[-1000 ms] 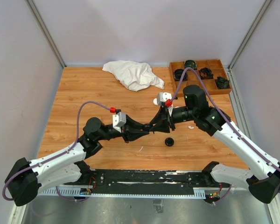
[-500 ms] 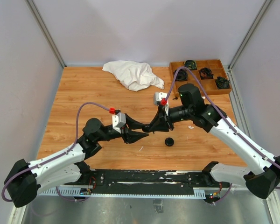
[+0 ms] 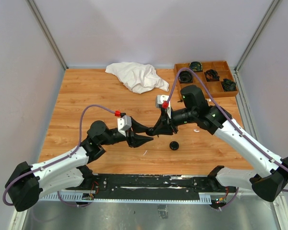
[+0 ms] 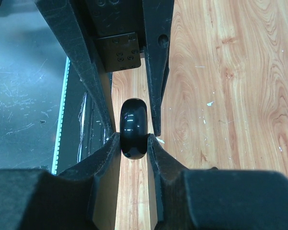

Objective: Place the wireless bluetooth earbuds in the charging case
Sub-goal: Open the charging case.

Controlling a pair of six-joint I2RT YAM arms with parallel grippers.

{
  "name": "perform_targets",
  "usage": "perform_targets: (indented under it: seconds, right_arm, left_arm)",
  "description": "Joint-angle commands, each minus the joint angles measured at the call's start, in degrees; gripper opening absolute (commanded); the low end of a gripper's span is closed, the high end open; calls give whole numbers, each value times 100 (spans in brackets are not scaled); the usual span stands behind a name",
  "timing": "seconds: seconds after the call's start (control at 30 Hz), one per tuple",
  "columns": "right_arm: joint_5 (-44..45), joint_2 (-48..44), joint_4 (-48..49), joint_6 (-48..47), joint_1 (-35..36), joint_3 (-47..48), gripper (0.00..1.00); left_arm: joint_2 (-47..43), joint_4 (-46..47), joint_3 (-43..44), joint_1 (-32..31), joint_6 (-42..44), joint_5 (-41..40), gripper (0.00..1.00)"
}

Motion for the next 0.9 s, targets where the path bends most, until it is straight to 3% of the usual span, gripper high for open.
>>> perform_targets:
  seconds: [0.0,0.3,0.5,0.67,0.87]
  right_arm:
    - [82,-29,-69,-73,122,209,9]
    - [121,-3,-69,-74,139,223,9]
    - [148,-3,-69,-86,199,201,10]
    - [318,-12,-48,-106,222,214,21]
    - [605,-113,62,-70,221,196,34]
  left_arm:
    - [27,77,72,-8,-15,-82,48]
    - [62,194,71,-8,-110,-132,42]
    - [71,246,63,-8,-93,-271,16]
    - [123,249,59,-8,68,-234,2]
    - [27,248,-69,-8,525,-32,0]
